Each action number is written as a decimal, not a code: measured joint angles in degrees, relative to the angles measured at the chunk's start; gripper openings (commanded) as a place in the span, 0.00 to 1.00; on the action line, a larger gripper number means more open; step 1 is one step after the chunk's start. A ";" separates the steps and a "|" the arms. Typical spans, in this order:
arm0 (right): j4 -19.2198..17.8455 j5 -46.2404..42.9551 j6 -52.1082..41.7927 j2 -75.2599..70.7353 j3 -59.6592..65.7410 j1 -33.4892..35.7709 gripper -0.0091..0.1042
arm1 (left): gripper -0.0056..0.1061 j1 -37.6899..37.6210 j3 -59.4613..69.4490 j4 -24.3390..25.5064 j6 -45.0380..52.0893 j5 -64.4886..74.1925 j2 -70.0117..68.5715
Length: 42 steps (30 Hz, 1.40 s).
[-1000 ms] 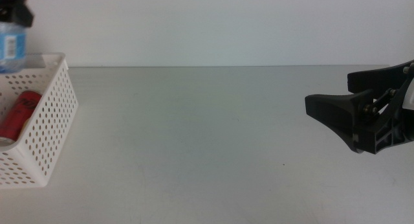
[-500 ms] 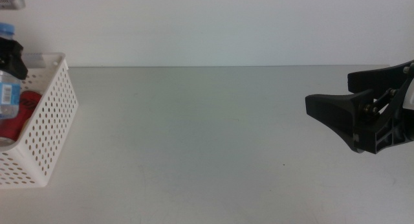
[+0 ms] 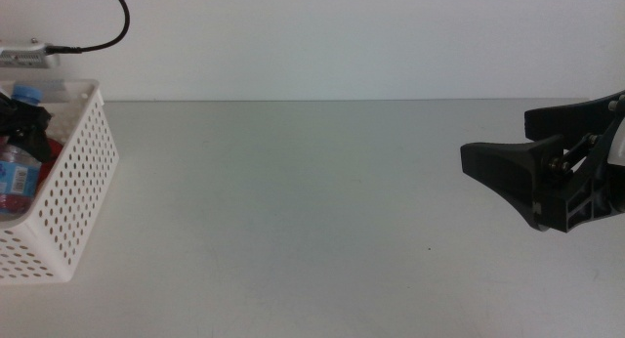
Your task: Use arms to grab the bottles and put them into the dustbin to the left of the table.
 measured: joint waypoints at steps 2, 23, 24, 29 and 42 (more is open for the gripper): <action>0.00 0.00 0.00 0.00 0.00 0.00 0.66 | 0.75 0.01 0.00 -0.13 0.00 -0.27 0.56; 0.00 -0.05 0.00 0.00 0.00 0.00 0.66 | 0.87 -0.74 -0.36 -7.51 -4.40 0.81 -12.24; 0.00 -0.05 0.00 0.00 0.00 0.00 0.66 | 0.87 -0.80 -0.36 -7.76 -4.40 1.59 -13.37; 0.00 -0.05 0.00 0.00 0.00 0.00 0.66 | 0.87 -0.87 -0.36 -8.56 -4.40 7.03 -19.45; 0.00 -0.05 0.00 0.00 0.00 0.00 0.66 | 0.87 -18.87 26.64 2.16 -8.10 -19.86 -50.96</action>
